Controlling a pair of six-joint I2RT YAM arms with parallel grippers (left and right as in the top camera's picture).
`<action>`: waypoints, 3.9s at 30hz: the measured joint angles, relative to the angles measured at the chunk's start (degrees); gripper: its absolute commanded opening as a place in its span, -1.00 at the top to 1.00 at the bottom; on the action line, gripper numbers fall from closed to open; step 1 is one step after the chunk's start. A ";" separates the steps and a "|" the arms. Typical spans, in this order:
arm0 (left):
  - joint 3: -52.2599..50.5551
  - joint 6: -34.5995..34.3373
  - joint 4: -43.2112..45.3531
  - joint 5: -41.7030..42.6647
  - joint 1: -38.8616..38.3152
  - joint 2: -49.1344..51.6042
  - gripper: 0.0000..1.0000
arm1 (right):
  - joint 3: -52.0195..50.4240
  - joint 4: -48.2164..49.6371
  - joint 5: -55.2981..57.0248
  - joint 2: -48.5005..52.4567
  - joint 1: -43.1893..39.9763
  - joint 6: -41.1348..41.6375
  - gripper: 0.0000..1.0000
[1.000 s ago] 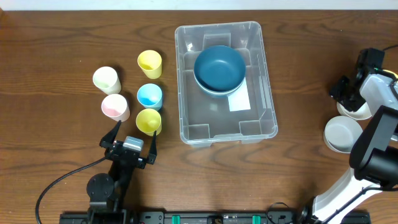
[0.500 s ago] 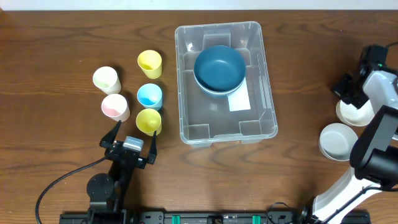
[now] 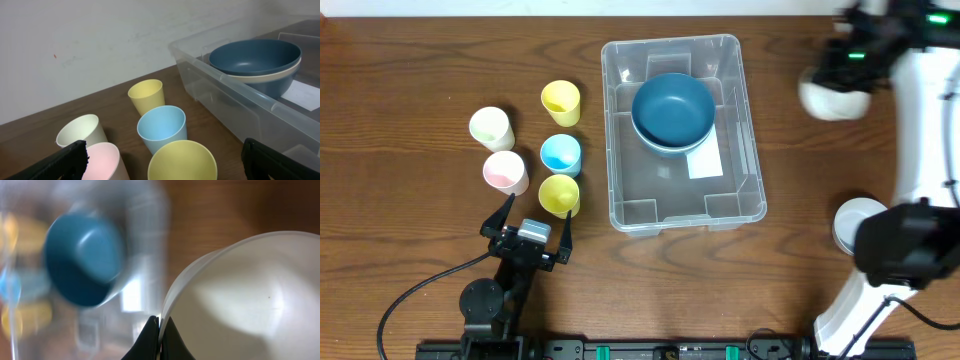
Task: Pack container
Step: 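Carry the white bowl into the bin beside the stacked bowls, then release the white bowl and raise the right gripper away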
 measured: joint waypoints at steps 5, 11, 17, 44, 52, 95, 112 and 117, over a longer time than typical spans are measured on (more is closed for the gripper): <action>0.00 0.00 0.00 -0.02 0.00 0.00 -0.96 | 0.00 -0.90 3.67 0.07 15.39 -3.87 0.97; 0.00 0.00 0.00 -0.02 0.00 0.00 -0.96 | -0.94 -0.92 8.92 0.07 26.16 -4.81 0.97; 0.00 0.00 0.00 -0.02 0.00 0.00 -0.96 | -6.58 -0.61 12.81 0.07 31.04 -3.63 0.98; 0.00 0.00 0.00 -0.02 0.00 0.00 -0.96 | -30.05 14.86 13.46 0.13 31.39 3.56 -0.42; 0.00 0.00 0.00 -0.02 0.00 0.00 -0.96 | -30.05 14.36 17.16 0.13 31.30 6.12 -0.42; 0.00 0.00 0.00 -0.02 0.00 0.00 -0.96 | -29.11 31.82 11.56 0.15 2.19 16.63 -0.98; 0.00 0.00 0.00 -0.02 0.00 0.00 -0.96 | -8.50 30.86 13.16 0.13 -6.12 16.44 -0.98; 0.00 0.00 0.00 -0.02 0.00 0.00 -0.96 | -8.61 25.03 14.67 0.15 -8.26 16.44 -0.98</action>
